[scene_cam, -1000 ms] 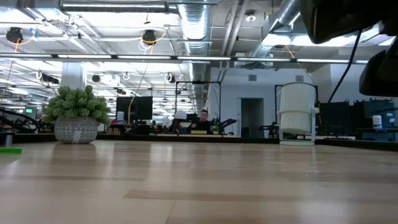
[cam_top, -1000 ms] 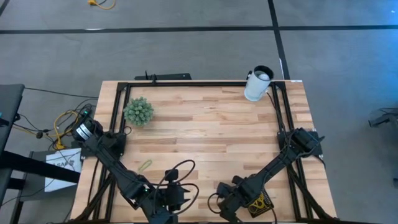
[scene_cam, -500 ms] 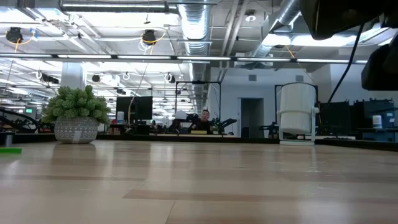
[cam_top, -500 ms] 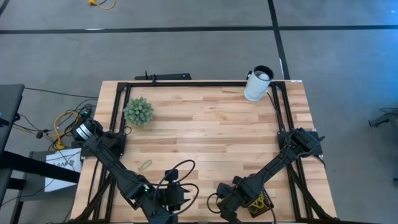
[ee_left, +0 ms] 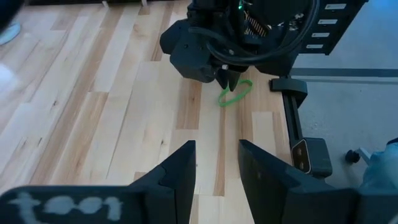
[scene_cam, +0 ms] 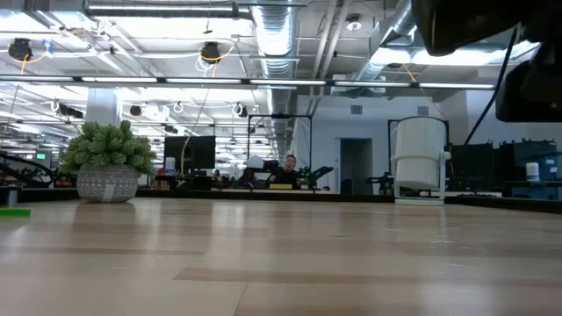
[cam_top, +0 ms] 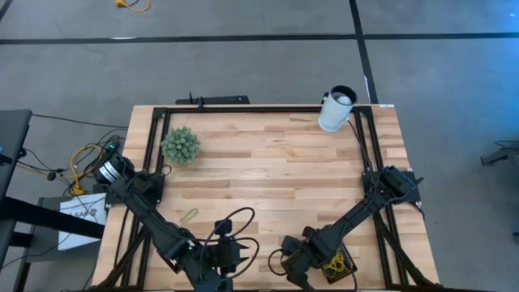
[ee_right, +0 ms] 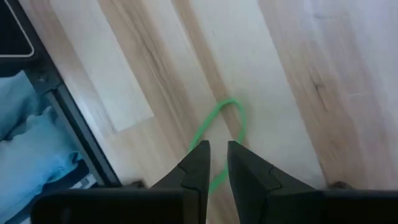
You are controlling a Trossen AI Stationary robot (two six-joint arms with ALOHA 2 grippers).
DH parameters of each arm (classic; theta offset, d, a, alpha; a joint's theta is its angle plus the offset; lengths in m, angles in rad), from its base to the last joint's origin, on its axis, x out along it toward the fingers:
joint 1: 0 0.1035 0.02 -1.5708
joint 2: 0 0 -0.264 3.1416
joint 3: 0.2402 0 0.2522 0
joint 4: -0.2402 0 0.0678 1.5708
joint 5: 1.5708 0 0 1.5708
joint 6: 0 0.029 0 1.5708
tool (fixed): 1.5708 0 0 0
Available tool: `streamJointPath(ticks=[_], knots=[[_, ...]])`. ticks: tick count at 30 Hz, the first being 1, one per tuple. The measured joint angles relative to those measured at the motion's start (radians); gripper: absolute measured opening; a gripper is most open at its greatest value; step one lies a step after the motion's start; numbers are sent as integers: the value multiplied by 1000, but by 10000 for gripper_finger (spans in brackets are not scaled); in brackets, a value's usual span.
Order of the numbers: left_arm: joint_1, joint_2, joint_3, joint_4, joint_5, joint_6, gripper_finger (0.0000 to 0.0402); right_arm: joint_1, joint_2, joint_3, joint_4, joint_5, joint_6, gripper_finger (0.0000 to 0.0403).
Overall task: Pick and place rubber bands into bin
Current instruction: Put the green rubber band into the black basket
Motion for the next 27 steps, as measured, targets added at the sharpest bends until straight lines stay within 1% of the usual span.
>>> streamJointPath(ticks=[3,5,7,11,17,22,27], knots=[[0,0,0,-1,0,0,111,-2,28,2,6,11,-2,50],[0,0,0,-1,0,3,111,-5,50,-2,-28,9,-18,50],[0,0,0,-2,-2,5,111,-15,69,22,-34,2,-43,50],[1,0,0,-2,-2,5,111,-32,80,56,-139,17,-86,50],[1,0,0,-4,-2,4,111,-57,78,66,-110,24,-116,50],[0,0,0,-7,-1,4,111,-60,97,68,-78,-33,-138,50],[0,0,0,-7,-1,4,111,-57,97,67,-78,-35,-138,50]])
